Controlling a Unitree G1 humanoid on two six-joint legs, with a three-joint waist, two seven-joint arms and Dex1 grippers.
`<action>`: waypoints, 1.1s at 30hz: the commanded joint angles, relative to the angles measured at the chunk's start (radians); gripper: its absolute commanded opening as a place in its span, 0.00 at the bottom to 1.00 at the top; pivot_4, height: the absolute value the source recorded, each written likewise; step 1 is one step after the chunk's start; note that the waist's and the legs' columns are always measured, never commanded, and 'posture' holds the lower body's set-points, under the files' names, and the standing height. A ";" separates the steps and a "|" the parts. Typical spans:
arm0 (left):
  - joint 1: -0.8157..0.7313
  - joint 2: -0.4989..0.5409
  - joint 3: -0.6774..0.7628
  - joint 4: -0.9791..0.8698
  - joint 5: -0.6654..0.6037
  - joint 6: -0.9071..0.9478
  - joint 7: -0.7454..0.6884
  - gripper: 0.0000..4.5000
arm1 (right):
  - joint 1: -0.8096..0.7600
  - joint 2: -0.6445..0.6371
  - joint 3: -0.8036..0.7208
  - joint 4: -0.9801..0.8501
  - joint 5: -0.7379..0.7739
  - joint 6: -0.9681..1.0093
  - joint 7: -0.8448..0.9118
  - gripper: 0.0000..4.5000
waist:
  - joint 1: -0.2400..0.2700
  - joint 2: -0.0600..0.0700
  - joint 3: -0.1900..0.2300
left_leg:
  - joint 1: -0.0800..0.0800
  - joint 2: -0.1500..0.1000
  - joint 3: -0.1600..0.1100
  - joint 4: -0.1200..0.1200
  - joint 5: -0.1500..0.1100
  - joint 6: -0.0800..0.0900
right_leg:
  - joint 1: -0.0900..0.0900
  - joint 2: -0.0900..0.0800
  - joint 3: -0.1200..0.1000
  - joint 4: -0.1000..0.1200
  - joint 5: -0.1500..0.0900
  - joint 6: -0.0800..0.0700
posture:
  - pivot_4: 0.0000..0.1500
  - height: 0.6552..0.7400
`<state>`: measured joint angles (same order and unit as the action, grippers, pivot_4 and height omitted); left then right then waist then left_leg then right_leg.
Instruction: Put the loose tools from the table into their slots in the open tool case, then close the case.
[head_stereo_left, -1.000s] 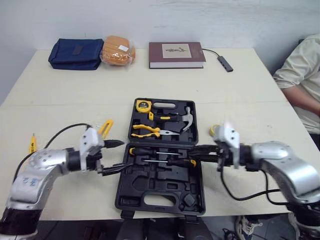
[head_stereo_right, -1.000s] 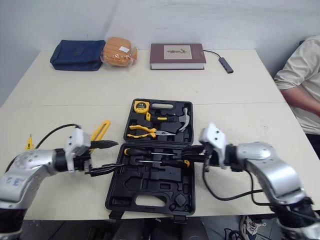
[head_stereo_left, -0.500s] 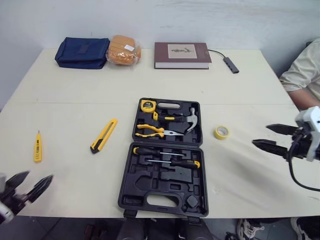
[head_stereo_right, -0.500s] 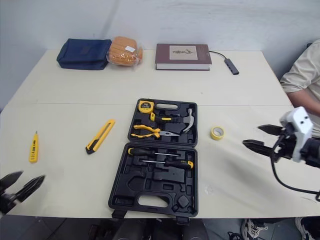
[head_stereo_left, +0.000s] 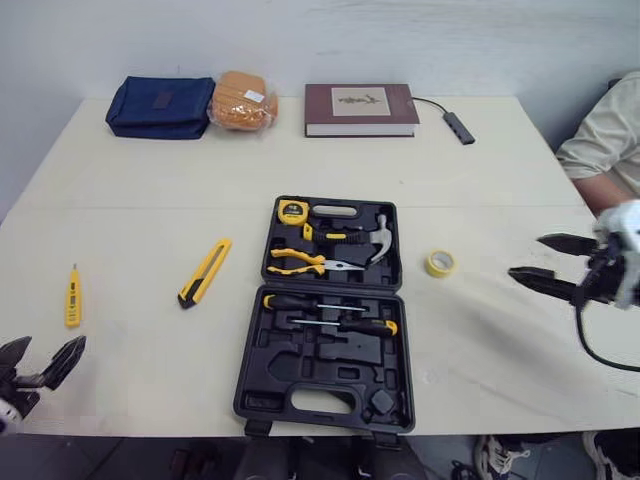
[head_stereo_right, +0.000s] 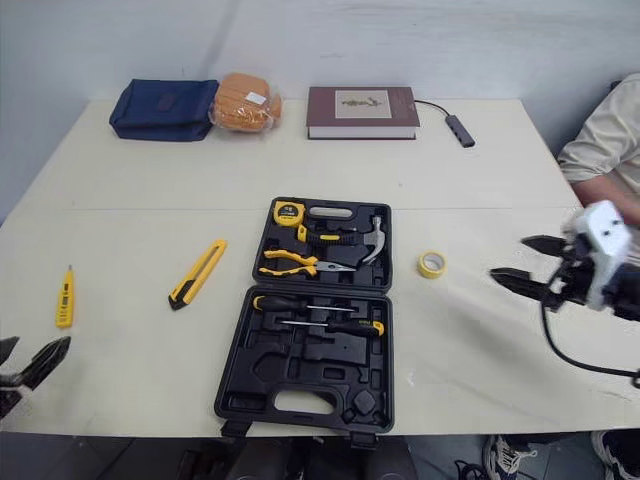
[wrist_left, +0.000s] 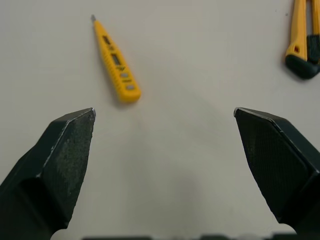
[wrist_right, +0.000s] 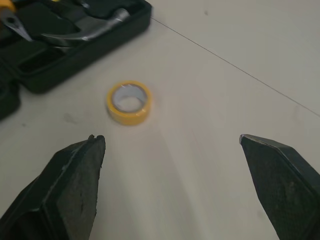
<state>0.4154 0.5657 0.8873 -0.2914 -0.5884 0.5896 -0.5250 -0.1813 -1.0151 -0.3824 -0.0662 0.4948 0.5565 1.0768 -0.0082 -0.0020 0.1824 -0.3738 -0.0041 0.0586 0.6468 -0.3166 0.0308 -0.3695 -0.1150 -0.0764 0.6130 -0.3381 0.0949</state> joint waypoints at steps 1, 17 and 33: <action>-0.061 -0.003 -0.018 -0.054 -0.014 0.093 0.130 1.00 | -0.061 0.046 0.058 -0.232 0.135 0.108 -0.038 1.00 | 0.004 0.000 0.000 | 0.000 0.000 0.000 0.000 0.001 0.002 | 0.000 0.000 0.000 0.000 0.000 0.000 | 1.00 1.00; -0.359 0.134 -0.220 0.191 0.174 0.210 0.309 1.00 | -0.444 0.220 0.366 -0.429 0.372 0.252 -0.043 1.00 | 0.002 -0.005 -0.001 | -0.004 -0.001 0.001 0.001 0.001 0.001 | -0.004 0.000 0.000 0.001 0.001 0.001 | 1.00 1.00; -0.433 0.159 -0.286 0.320 0.238 0.187 0.287 0.71 | -0.459 0.262 0.408 -0.424 0.325 0.232 -0.044 1.00 | 0.003 -0.006 -0.001 | -0.003 -0.001 0.001 0.001 0.003 0.000 | -0.005 0.000 0.000 0.006 0.000 0.001 | 1.00 1.00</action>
<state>-0.0272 0.7137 0.6012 0.0099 -0.3806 0.7761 -0.2436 -0.6351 -0.7512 0.0386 -0.4683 0.8124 0.8032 1.0283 -0.0048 -0.0075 0.1811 -0.3766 -0.0051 0.0600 0.6479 -0.3139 0.0306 -0.3749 -0.1151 -0.0764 0.6189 -0.3377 0.0957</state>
